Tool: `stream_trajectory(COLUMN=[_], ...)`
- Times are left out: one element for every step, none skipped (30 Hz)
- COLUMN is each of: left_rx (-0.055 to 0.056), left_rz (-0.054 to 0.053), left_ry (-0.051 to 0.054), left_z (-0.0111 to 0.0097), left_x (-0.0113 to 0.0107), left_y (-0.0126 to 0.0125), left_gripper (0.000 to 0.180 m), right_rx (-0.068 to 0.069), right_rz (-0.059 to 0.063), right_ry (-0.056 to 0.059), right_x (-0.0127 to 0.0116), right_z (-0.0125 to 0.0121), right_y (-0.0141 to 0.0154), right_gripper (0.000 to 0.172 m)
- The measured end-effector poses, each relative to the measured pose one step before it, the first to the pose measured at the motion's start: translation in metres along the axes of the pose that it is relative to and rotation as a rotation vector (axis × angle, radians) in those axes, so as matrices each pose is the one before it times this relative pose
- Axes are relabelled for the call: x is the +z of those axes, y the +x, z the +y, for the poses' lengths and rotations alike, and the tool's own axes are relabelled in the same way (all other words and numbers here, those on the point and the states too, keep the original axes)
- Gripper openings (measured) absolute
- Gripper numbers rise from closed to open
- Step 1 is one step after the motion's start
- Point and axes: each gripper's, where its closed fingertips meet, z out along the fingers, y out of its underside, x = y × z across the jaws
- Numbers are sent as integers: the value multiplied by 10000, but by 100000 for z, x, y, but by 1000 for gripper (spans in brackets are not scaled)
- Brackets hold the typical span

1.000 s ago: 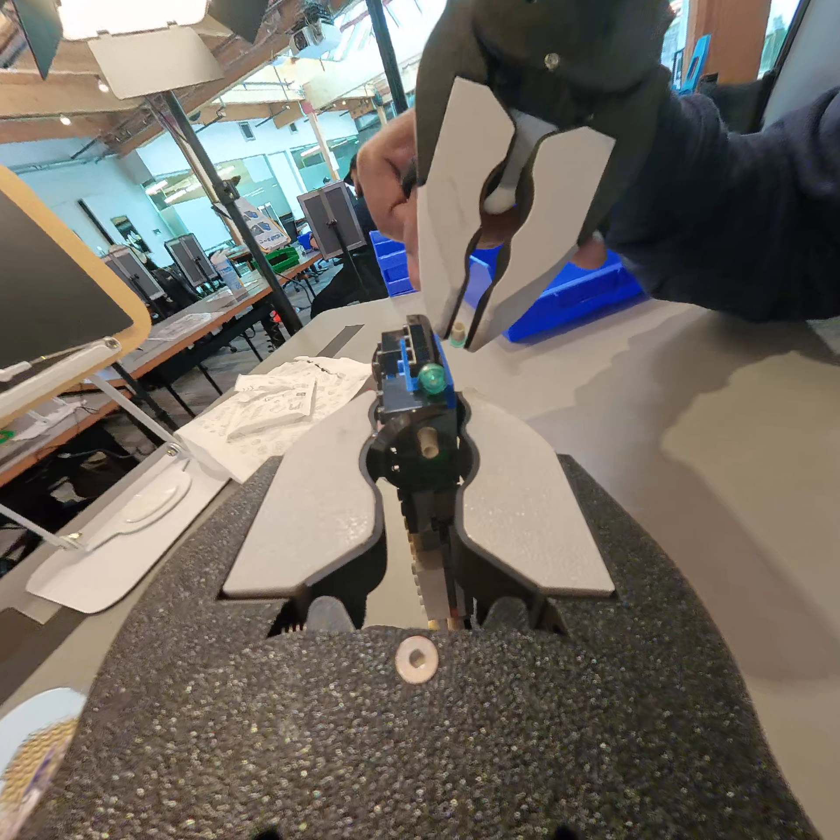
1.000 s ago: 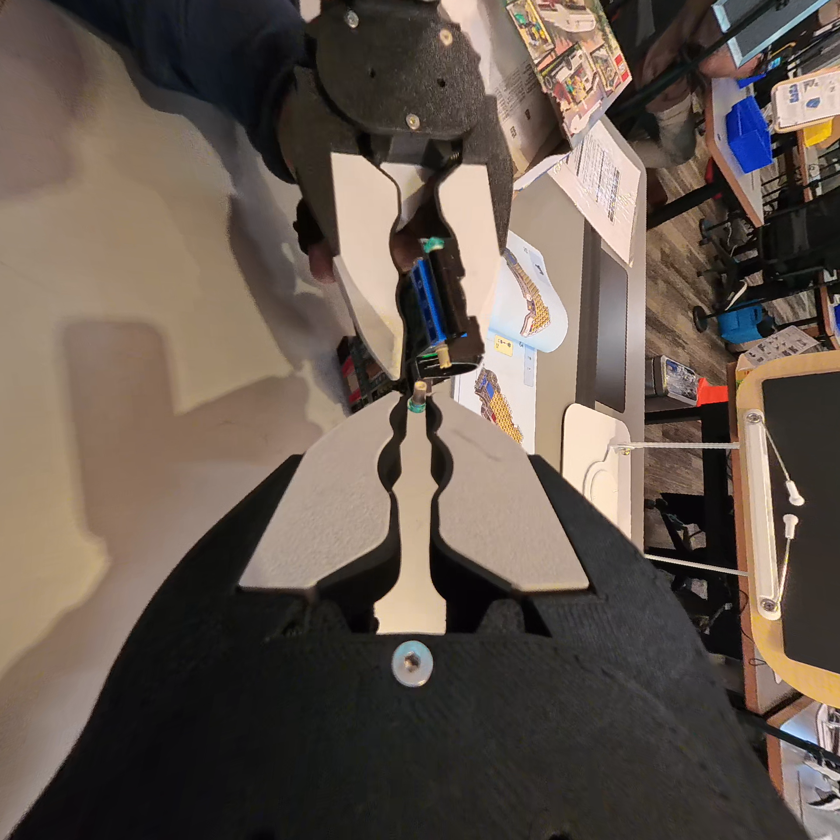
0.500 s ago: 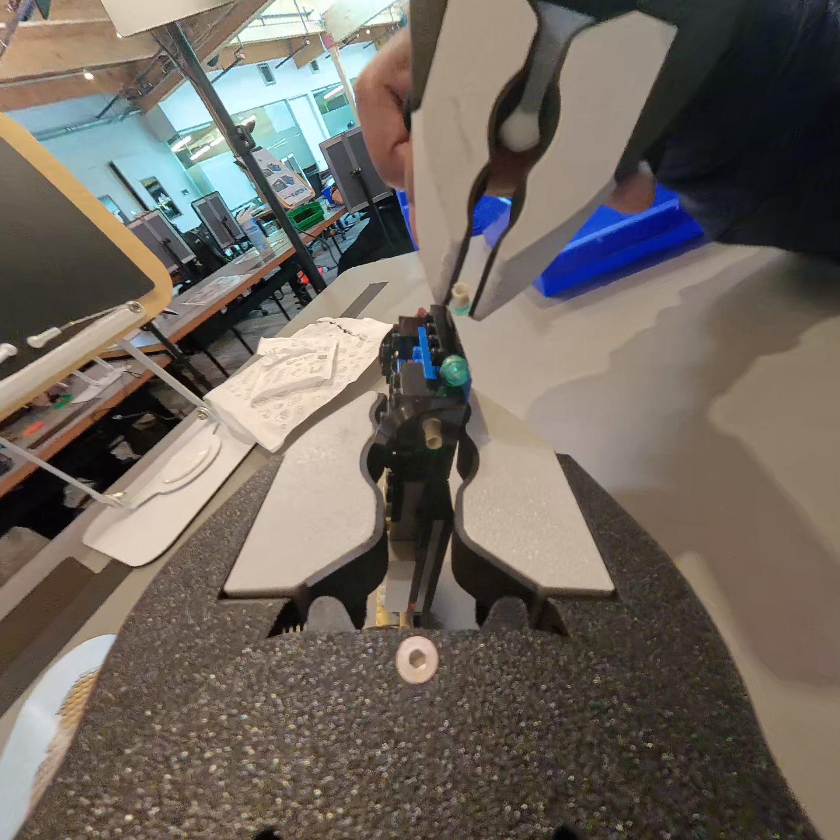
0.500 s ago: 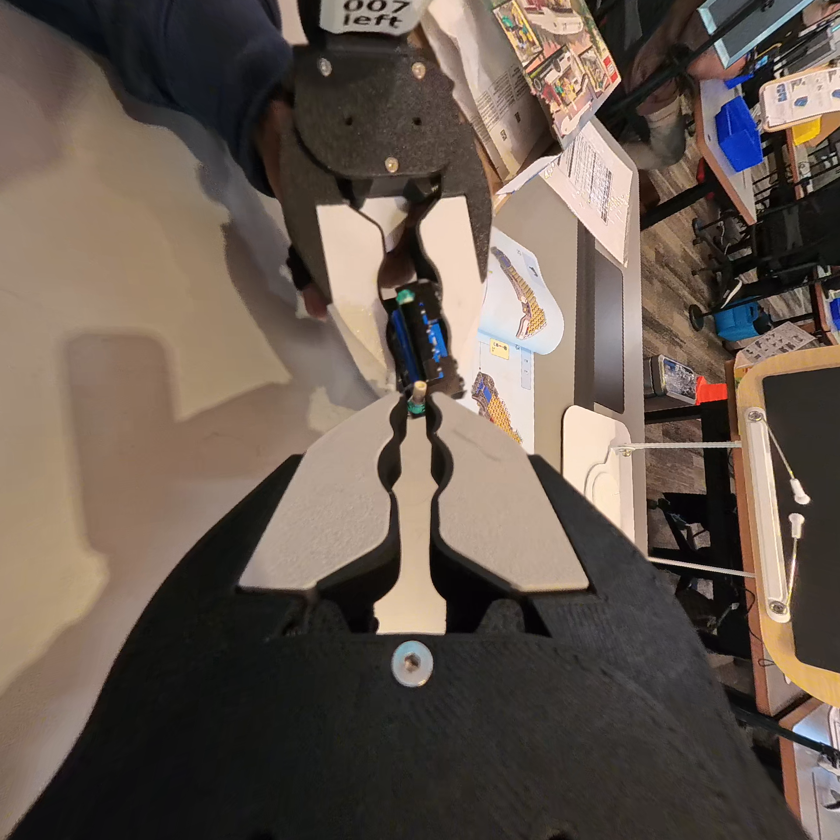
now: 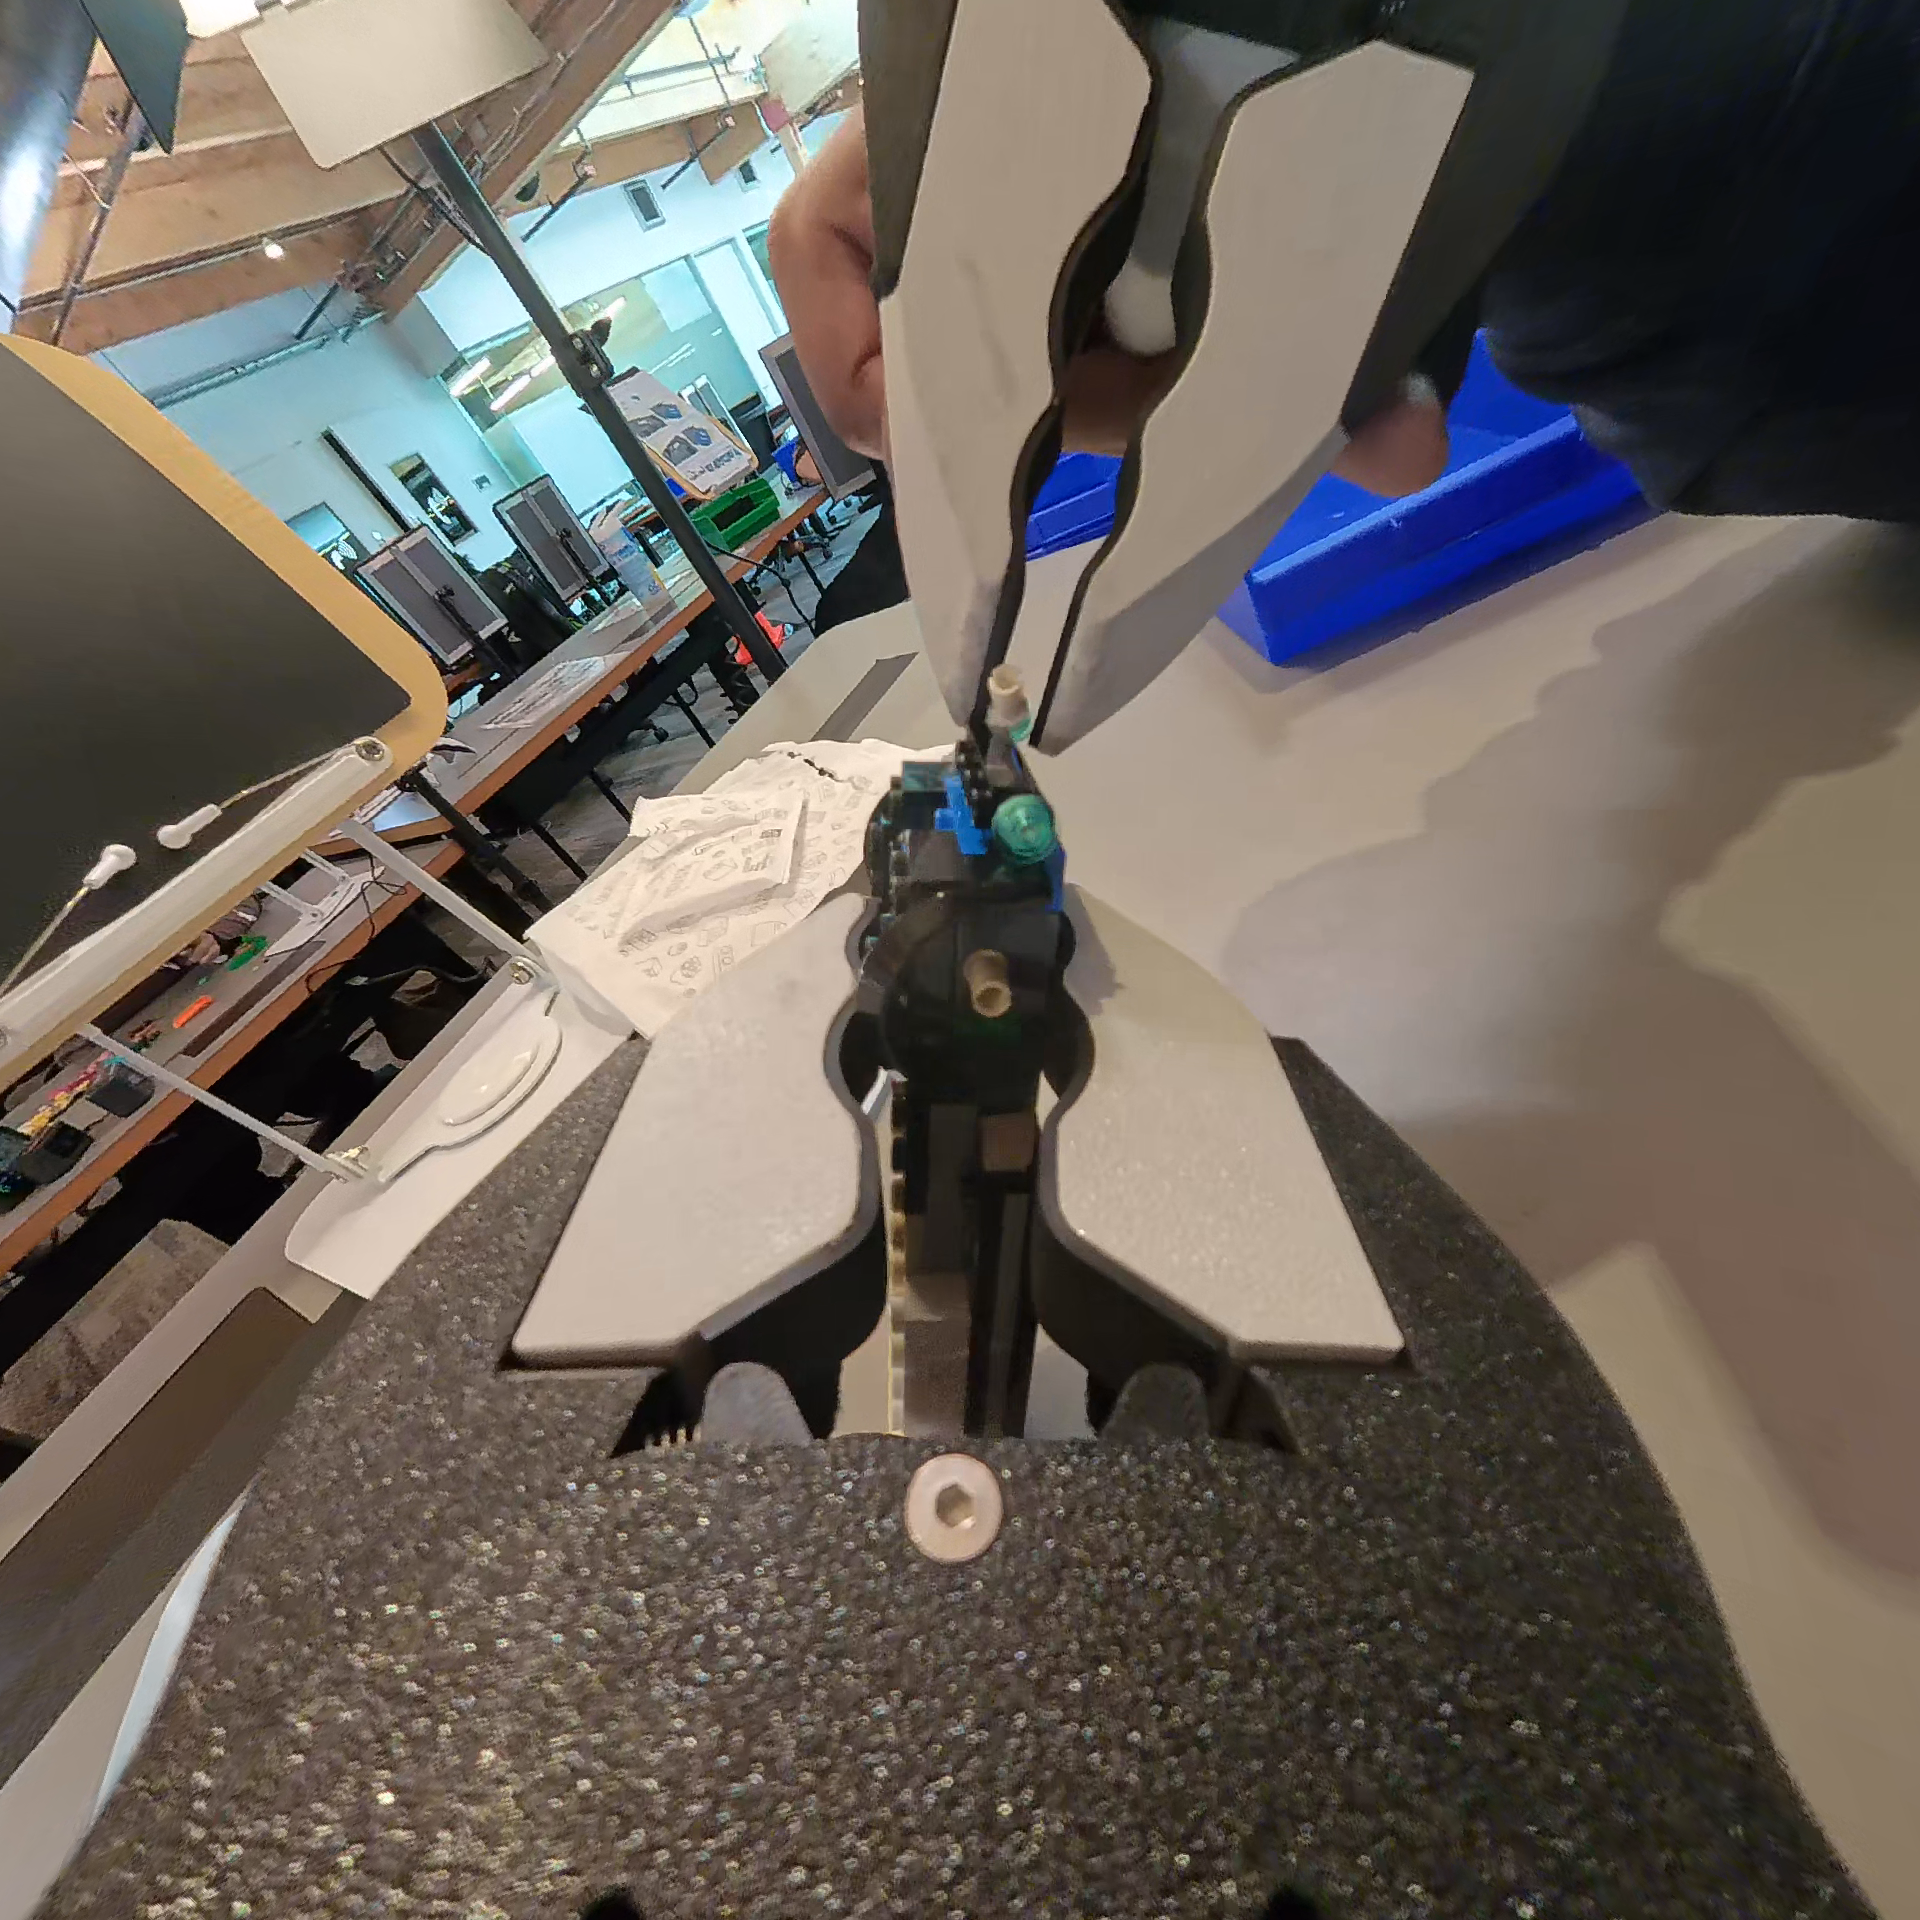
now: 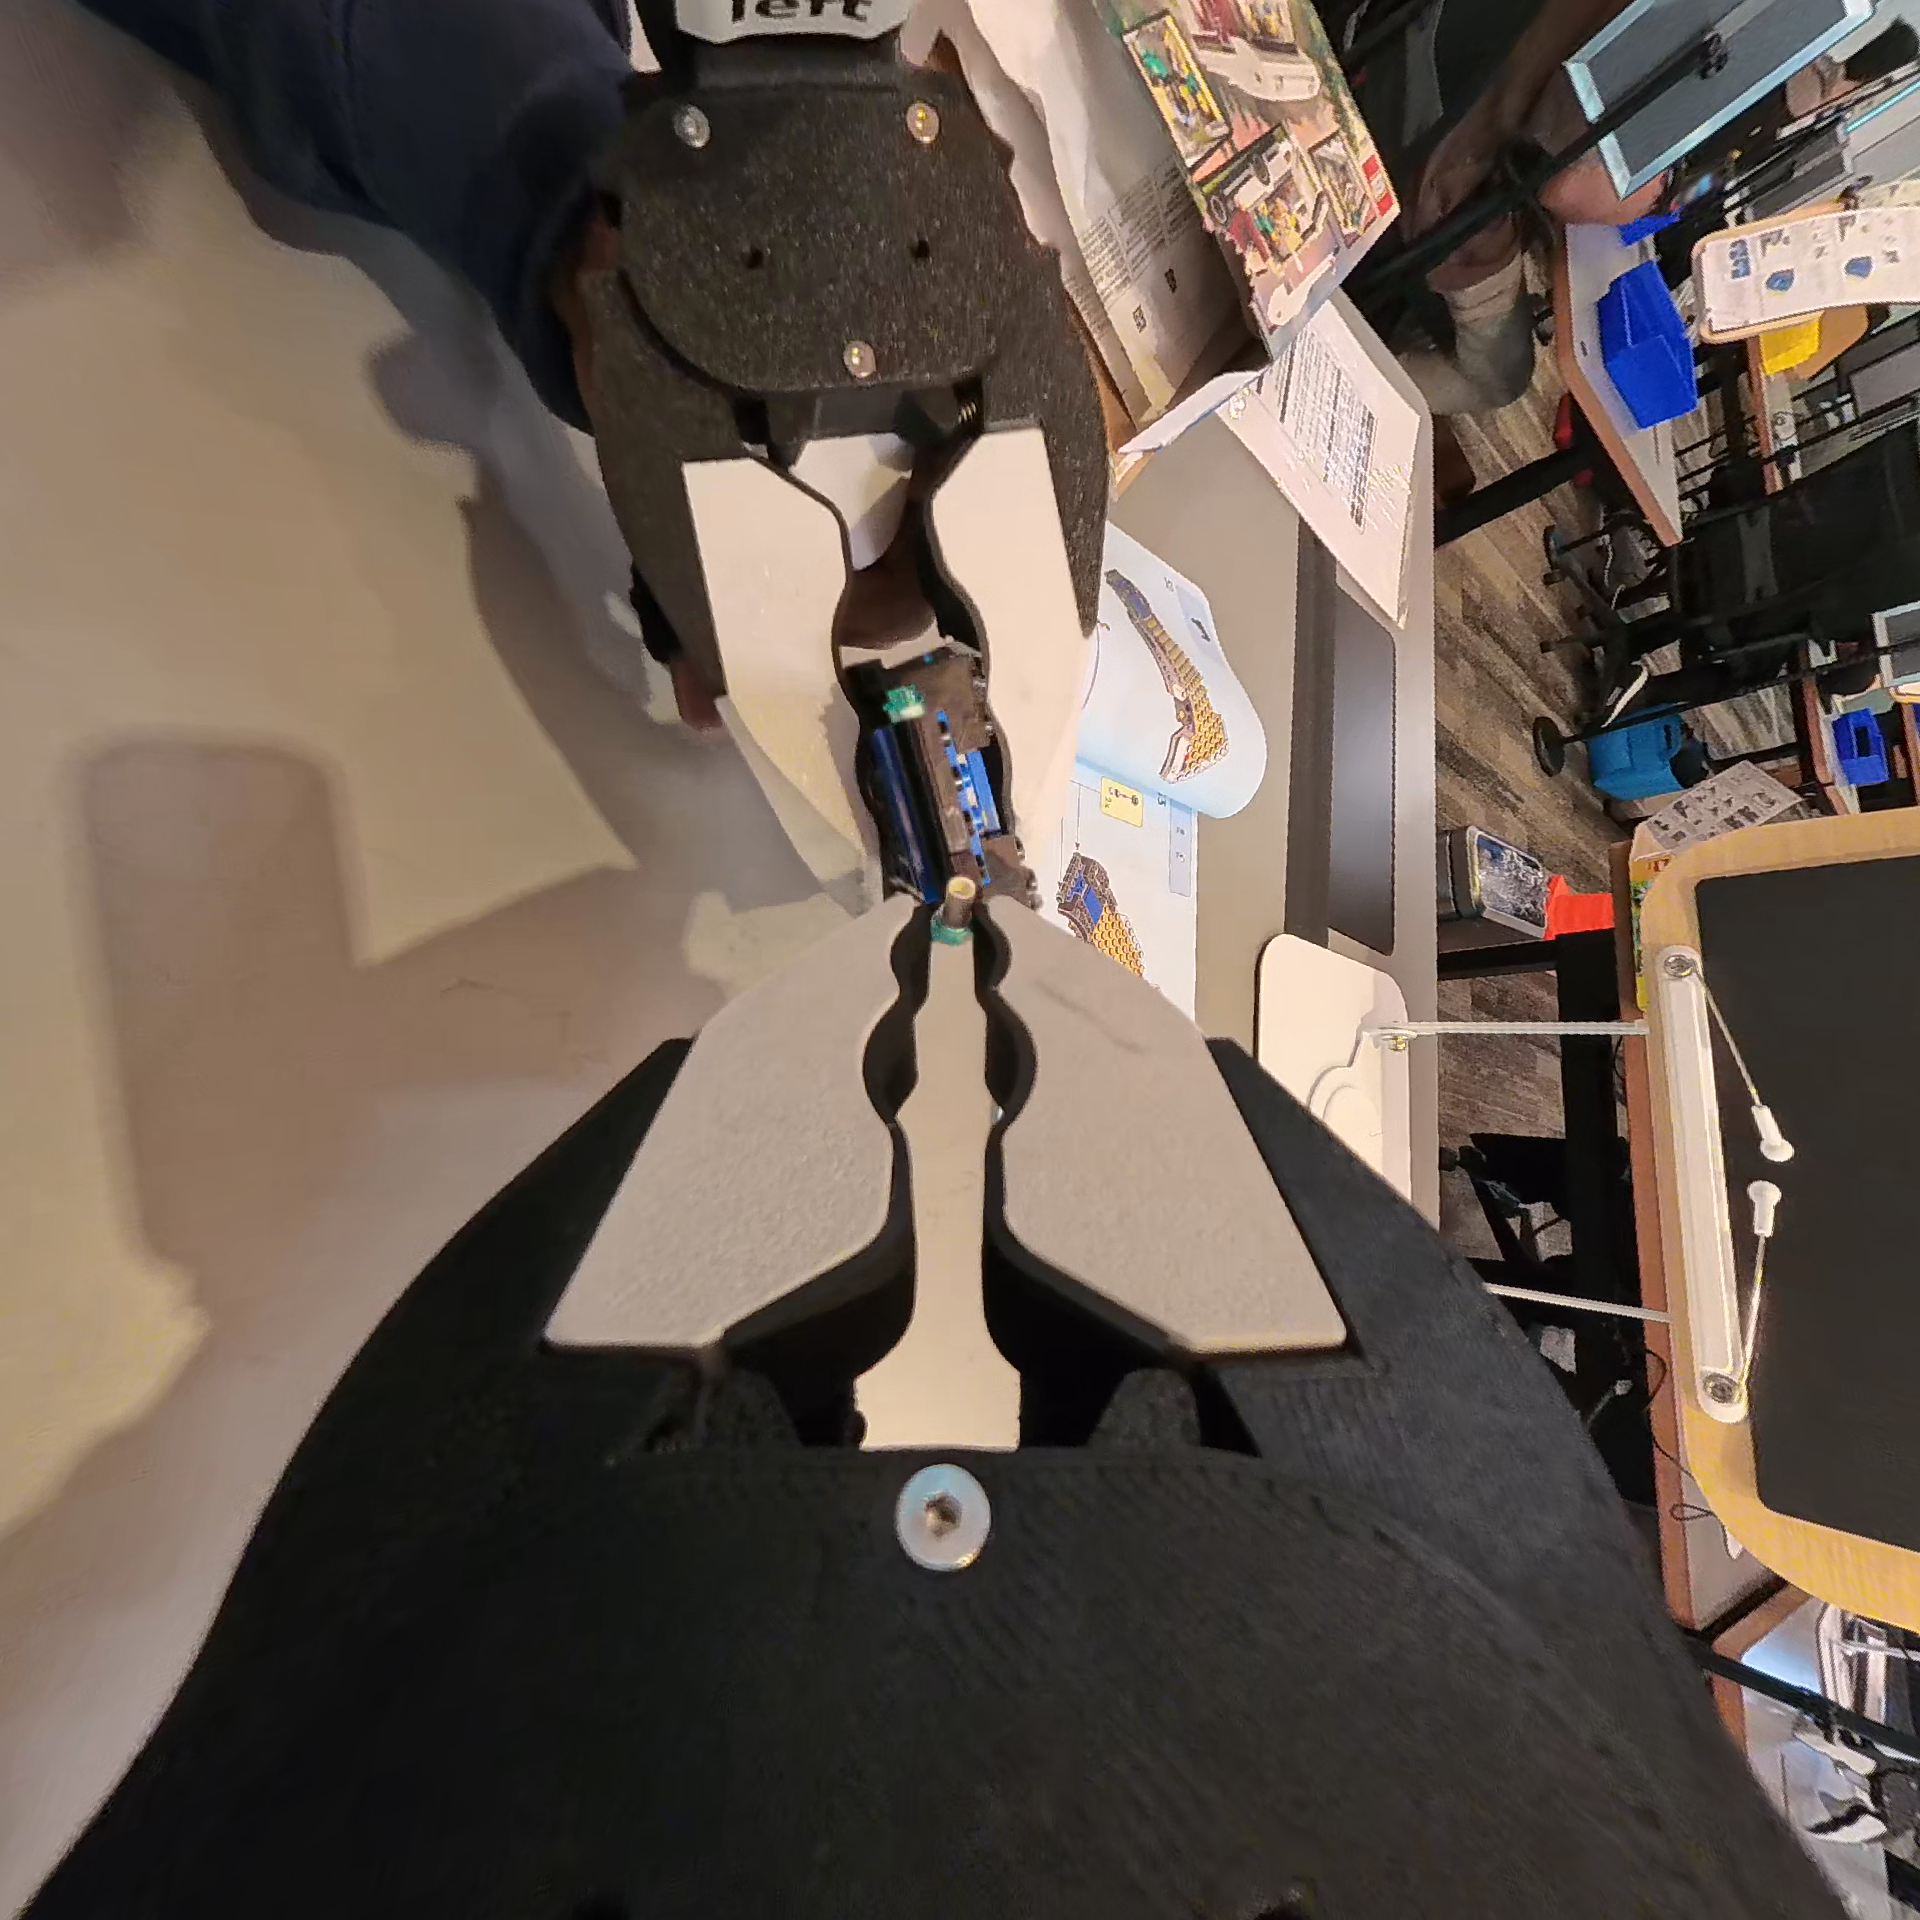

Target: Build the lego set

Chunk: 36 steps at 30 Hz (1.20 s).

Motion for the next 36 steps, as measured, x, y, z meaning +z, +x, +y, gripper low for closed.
stream_trajectory(left_rx=[26, 10, -11, -22, -15, 10, 29, 35, 25, 5, -3, -29, -88, -108, -118, -127, -175, -318, -490, -605, -668, -678, -674, -650, -625, -588, -508, -396, -258, -125, -36, -24, -29, 34, 146, 239], left_rz=[-44, -52, -19, 13, 3, -19, -21, -2, -1, 0, 12, -16, -7, 4, 12, -9, -11, 8, 67, 110, 119, 122, 137, 150, 167, 162, 74, -18, -25, 4, -11, 12, 30, 10, -13, -4], left_ry=[15, 39, 23, 8, 1, 11, -7, -27, -10, 15, 8, 34, 81, 98, 93, 87, 106, 174, 234, 267, 291, 312, 313, 278, 205, 104, 32, 36, -18, -176, -221, 24, -53, -131, -217, -322], left_z=[-50, -76, -68, -53, -34, -30, -10, 31, 9, -22, -10, -45, -115, -139, -150, -124, -151, -216, -286, -314, -340, -365, -345, -258, -109, 66, 210, 229, 292, 447, 470, 43, 51, 84, 166, 297], left_x=[-39, -35, -34, -30, -17, -26, -8, -8, 5, -17, 6, -11, -35, -59, -66, -81, -77, -114, -148, -172, -188, -195, -203, -170, -123, -59, -19, -14, 20, 77, 118, 14, 5, 2, -9, -11], left_y=[-69, -73, -40, -10, -7, -37, -32, 2, 11, 7, 18, -34, -45, -50, -74, -114, -162, -209, -236, -255, -307, -320, -294, -281, -253, -249, -343, -406, -366, -264, -213, -76, -23, -19, -20, -8], left_gripper=[28, 28, 28, 28, 28, 28, 28, 28, 28, 28, 28, 28, 27, 28, 28, 28, 28, 28, 28, 28, 28, 28, 28, 28, 27, 28, 28, 28, 28, 28, 28, 28, 28, 28, 28, 28], right_rx=[18, 11, 2, 5, 6, 0, 4, 7, 0, -9, -1, 7, 5, -1, -6, -4, 11, 26, 28, 27, 24, 34, 56, 70, 82, 87, 72, 32, -6, -14, 2, 9, 6, 5, 4, 1], right_rz=[1, -11, 3, -6, -3, 4, -24, -34, -41, -21, -30, -65, -48, -20, -24, -25, -21, -14, -10, -5, -24, -40, -53, -64, -66, -38, -21, -22, 4, 14, -5, 6, 28, 26, 29, 31], right_ry=[-8, -21, -21, -22, -15, 5, 8, -5, -26, -31, -32, -27, -8, -4, -9, 6, 31, 48, 60, 74, 87, 109, 128, 138, 130, 95, 29, -37, -59, -43, -12, 17, 23, 11, 4, 8], right_x=[-22, -4, -9, 10, 5, 8, 28, 29, 50, 55, 43, 48, 26, 19, -5, -33, -30, -21, -6, 11, 23, 48, 86, 122, 146, 163, 168, 149, 106, 50, -2, -50, -81, -97, -87, -76], right_z=[46, 70, 62, 72, 44, 36, 19, 54, 86, 119, 138, 124, 103, 78, 84, 39, -2, -53, -100, -143, -169, -200, -217, -202, -147, -75, 36, 118, 153, 111, 43, -23, -39, -20, 6, 7], right_y=[21, 12, 7, -13, -21, -20, -69, -91, -106, -73, -86, -125, -120, -91, -99, -80, -40, 1, 17, 8, -20, -76, -72, -90, -75, -21, 5, -16, 2, 13, -6, 24, 64, 56, 79, 62], right_gripper=[7, 7, 7, 7, 7, 7, 7, 7, 7, 7, 7, 7, 7, 7, 7, 7, 7, 7, 7, 7, 7, 7, 7, 7, 7, 7, 7, 7, 7, 7, 7, 7, 7, 7, 7, 7])
